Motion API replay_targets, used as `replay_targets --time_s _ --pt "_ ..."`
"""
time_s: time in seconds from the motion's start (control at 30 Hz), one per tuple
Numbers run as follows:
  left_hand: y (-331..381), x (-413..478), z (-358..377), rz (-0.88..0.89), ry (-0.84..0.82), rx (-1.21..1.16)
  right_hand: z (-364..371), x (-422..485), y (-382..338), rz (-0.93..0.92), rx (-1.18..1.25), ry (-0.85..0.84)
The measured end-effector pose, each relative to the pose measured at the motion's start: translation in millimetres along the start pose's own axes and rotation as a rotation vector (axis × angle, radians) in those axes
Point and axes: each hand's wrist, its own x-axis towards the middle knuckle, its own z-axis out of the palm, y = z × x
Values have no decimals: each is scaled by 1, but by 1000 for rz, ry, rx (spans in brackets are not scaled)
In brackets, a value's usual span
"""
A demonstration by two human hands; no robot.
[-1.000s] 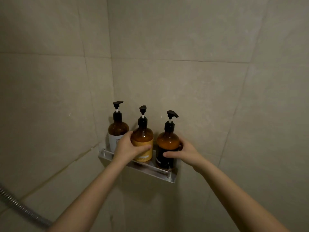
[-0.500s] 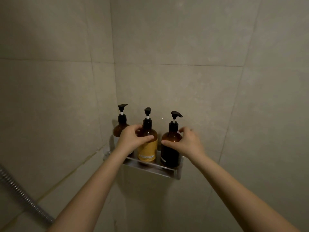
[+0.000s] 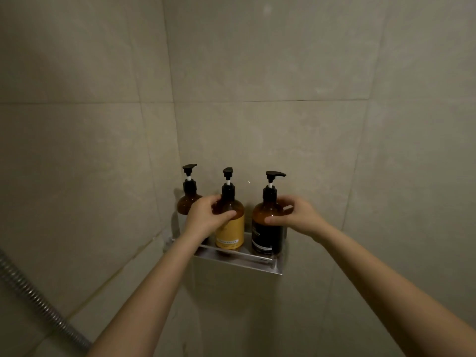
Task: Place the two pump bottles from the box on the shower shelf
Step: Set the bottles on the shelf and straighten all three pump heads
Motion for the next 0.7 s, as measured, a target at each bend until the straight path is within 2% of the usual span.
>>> replay_targets --time_s 0.23,0.37,0.5,0.7 --pt "2 -1 -2 6 -18 18 -6 -2 -1 37 88 -133" --pt "7 -3 -4 0 120 66 6 -4 -4 15 55 -20" --pt "11 -3 -4 -13 116 73 10 -3 -3 0 -77 118" --pt "8 -1 -6 -33 75 3 -3 -1 -3 -12 -42 9"
